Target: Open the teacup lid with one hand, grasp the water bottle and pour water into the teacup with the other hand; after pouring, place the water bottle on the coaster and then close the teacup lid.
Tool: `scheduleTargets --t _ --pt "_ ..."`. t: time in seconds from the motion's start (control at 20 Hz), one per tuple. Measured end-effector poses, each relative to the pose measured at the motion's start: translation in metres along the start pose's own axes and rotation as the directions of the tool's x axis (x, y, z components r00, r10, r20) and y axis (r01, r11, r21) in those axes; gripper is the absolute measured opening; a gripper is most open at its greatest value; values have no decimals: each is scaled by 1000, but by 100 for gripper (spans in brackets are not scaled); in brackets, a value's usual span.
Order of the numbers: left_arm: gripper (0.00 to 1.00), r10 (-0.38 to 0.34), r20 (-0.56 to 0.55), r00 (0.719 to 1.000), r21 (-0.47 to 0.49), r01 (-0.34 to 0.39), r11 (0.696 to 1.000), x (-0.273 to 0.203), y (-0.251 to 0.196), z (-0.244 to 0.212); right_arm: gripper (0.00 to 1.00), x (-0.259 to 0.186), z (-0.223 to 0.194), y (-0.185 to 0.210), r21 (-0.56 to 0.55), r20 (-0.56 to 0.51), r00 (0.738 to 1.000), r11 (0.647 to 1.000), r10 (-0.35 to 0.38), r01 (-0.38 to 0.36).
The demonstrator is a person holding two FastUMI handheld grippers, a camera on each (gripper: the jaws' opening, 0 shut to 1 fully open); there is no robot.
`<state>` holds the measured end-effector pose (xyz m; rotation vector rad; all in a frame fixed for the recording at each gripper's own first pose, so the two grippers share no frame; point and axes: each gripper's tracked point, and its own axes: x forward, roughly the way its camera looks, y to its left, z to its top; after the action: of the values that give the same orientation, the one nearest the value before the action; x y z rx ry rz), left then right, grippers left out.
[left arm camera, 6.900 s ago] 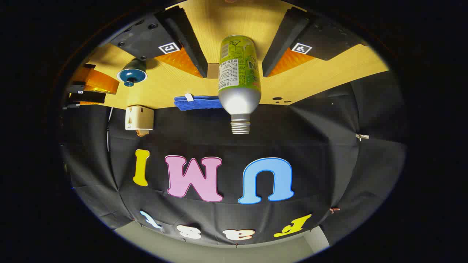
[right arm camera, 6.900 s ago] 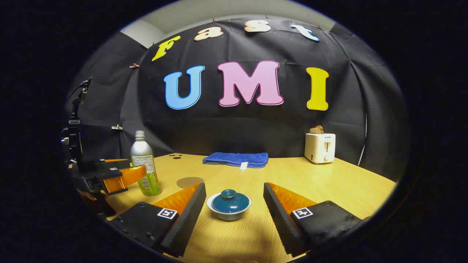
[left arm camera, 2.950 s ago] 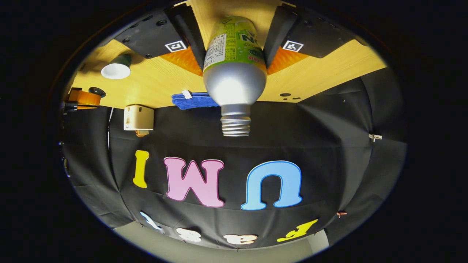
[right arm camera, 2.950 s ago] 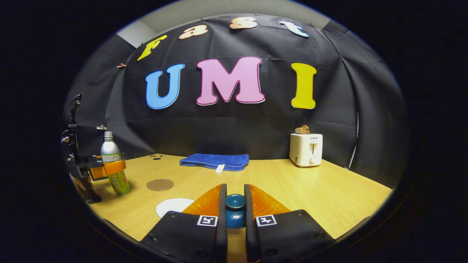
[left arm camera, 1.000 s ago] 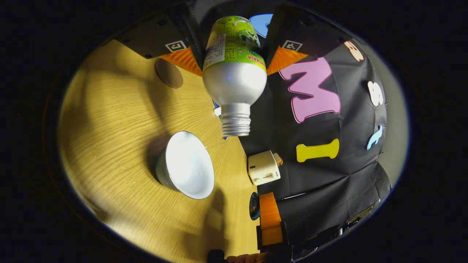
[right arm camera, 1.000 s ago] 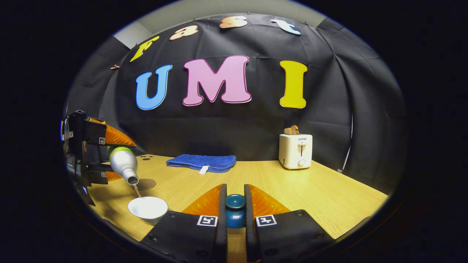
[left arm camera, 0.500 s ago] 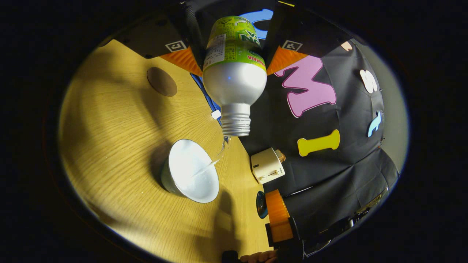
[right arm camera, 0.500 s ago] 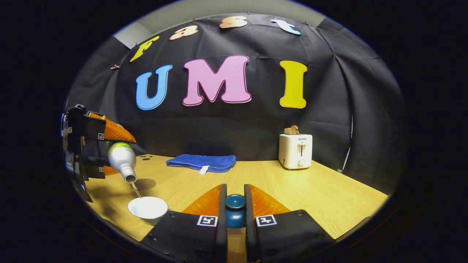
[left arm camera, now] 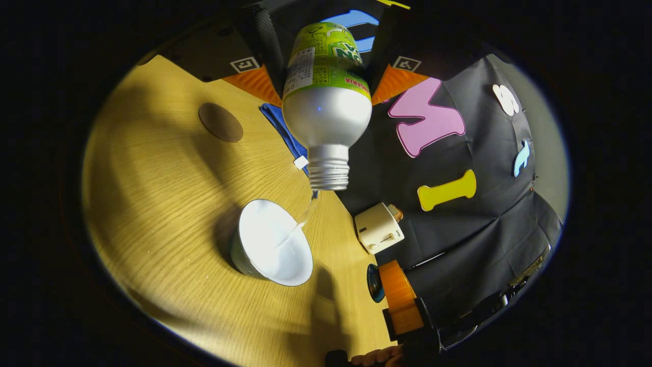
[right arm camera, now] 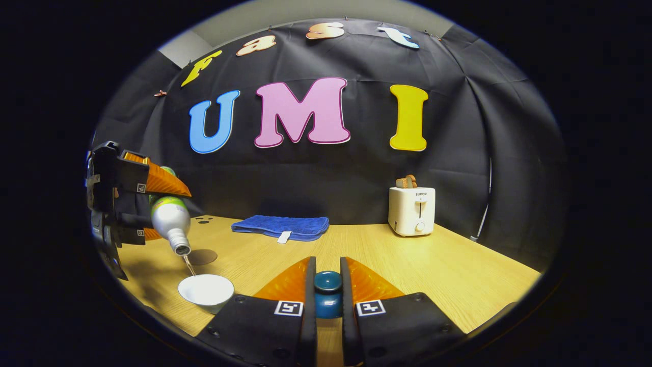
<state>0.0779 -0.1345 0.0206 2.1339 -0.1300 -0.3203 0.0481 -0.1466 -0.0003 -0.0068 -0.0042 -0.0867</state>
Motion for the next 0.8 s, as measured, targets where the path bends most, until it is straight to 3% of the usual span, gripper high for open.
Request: scheduleTargets --t 0.8 --pt "79 21 11 1000 101 -22 995 -2 19 3 23 0 1 0 0 0 1000 1000 0 0"
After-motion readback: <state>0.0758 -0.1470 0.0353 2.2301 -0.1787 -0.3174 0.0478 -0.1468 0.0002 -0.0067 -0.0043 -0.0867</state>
